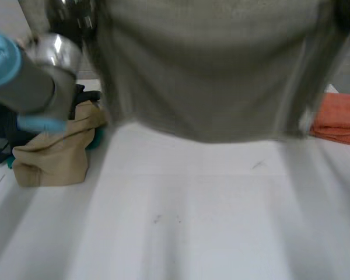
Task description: Fold the laundry.
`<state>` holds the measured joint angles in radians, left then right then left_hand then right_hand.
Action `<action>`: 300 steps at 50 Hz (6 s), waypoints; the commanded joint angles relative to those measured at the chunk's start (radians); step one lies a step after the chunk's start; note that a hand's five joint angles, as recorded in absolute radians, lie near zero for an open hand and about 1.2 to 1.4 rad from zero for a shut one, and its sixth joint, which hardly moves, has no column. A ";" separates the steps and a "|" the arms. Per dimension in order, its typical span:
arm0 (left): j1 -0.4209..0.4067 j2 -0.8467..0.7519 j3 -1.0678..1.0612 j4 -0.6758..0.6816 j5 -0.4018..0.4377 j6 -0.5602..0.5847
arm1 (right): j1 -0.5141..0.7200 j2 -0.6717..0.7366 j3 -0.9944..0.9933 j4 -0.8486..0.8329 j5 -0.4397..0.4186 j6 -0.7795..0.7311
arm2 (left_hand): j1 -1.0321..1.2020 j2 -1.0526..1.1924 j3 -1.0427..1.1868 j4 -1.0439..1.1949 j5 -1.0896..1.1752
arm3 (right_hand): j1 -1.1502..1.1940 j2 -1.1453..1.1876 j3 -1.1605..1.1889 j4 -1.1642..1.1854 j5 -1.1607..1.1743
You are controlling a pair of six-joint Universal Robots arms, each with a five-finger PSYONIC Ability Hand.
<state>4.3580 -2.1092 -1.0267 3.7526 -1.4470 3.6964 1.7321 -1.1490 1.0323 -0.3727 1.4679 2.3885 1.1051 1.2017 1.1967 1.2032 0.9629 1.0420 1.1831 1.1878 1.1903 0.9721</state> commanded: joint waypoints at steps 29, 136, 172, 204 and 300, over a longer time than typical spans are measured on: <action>0.063 0.063 -0.845 0.032 0.143 -0.099 | -0.115 0.049 0.640 0.309 -0.164 -0.142 | 0.291 0.195 0.200 0.193 0.259 | 0.354 0.213 0.208 0.206 0.250; -0.377 -0.028 -0.673 -0.360 -0.627 -0.382 | -0.204 -0.149 0.790 0.471 -0.195 -0.212 | -0.742 -0.838 -0.833 -0.840 -0.774 | 0.354 0.213 0.208 0.206 0.250; -0.140 0.603 -0.739 -0.411 -0.418 -0.001 | -0.218 -0.466 0.517 0.664 -0.182 -0.215 | 0.291 0.195 0.200 0.193 0.259 | 0.354 0.213 0.208 0.206 0.250; -0.011 -0.196 0.311 -0.366 -0.153 0.120 | -0.005 0.081 -0.020 0.072 -0.006 -0.102 | 0.291 0.195 0.200 0.193 0.259 | 0.354 0.213 0.208 0.206 0.250; -0.078 -0.357 -0.064 -0.261 -0.260 0.080 | -0.016 0.419 0.133 0.061 0.111 -0.187 | -0.931 -1.027 -1.022 -1.029 -0.963 | -0.867 -1.009 -1.013 -1.016 -0.972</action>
<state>4.3118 -2.4628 -1.0883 3.4114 -1.7033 3.7314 1.6863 -0.7238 1.1831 -0.3130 1.4943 2.1716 0.5210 0.6263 0.6507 0.6474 0.4302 0.4652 0.5710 0.5824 0.6018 0.4263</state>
